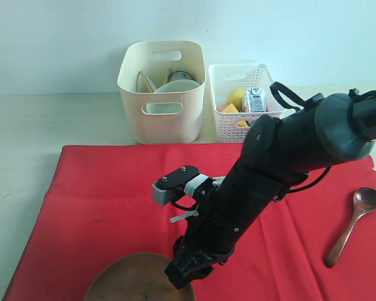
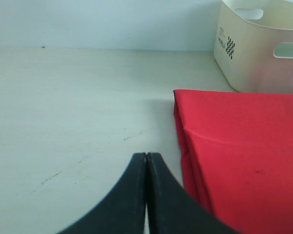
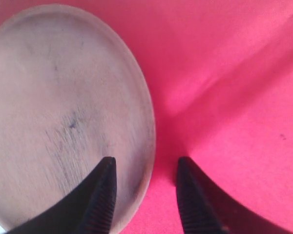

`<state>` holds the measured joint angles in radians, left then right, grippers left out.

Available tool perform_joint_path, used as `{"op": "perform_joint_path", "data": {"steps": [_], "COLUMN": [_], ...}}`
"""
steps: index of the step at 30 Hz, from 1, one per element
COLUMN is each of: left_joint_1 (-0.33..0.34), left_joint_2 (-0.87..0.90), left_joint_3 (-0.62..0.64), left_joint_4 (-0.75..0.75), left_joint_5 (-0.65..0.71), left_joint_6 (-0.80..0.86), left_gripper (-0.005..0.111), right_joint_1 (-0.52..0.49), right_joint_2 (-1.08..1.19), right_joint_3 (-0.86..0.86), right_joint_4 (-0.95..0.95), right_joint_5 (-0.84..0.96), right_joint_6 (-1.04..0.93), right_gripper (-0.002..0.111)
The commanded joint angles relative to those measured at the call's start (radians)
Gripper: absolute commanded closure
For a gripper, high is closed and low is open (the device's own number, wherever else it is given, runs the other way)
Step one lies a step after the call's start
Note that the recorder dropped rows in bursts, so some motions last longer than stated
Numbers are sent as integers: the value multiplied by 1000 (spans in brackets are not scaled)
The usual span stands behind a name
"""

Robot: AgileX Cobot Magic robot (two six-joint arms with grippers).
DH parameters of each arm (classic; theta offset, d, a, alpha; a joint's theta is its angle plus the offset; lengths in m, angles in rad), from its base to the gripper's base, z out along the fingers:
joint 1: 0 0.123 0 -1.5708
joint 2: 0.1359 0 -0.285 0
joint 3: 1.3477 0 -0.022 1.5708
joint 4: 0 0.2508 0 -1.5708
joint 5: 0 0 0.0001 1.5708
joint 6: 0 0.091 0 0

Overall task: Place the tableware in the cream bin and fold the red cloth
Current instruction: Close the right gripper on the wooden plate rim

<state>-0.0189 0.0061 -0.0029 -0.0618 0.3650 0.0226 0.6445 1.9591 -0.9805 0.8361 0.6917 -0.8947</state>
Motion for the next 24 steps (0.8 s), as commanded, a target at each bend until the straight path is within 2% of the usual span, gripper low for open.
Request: {"op": "perform_joint_path", "data": {"steps": [1,20,23,24], "left_joint_1": [-5,-5,-5,-5], "left_joint_2": [-6,-6,-6,-6], "left_joint_3": [3,3,3,3], "left_joint_4": [1,1,1,1], "left_joint_5": [-13,-13,-13,-13], "left_joint_6": [-1,-1,-1,-1], "left_gripper": [107,107,107,107], "right_joint_1": [2,2,2,2], "right_joint_2": [46,38,51,53], "right_joint_3": [-6,-4,-4,-4], "right_joint_4": [5,75,89,100], "right_joint_5": [42,88,96,87], "right_joint_6": [8,8,6,6], "right_gripper": [68,70,75,81]}}
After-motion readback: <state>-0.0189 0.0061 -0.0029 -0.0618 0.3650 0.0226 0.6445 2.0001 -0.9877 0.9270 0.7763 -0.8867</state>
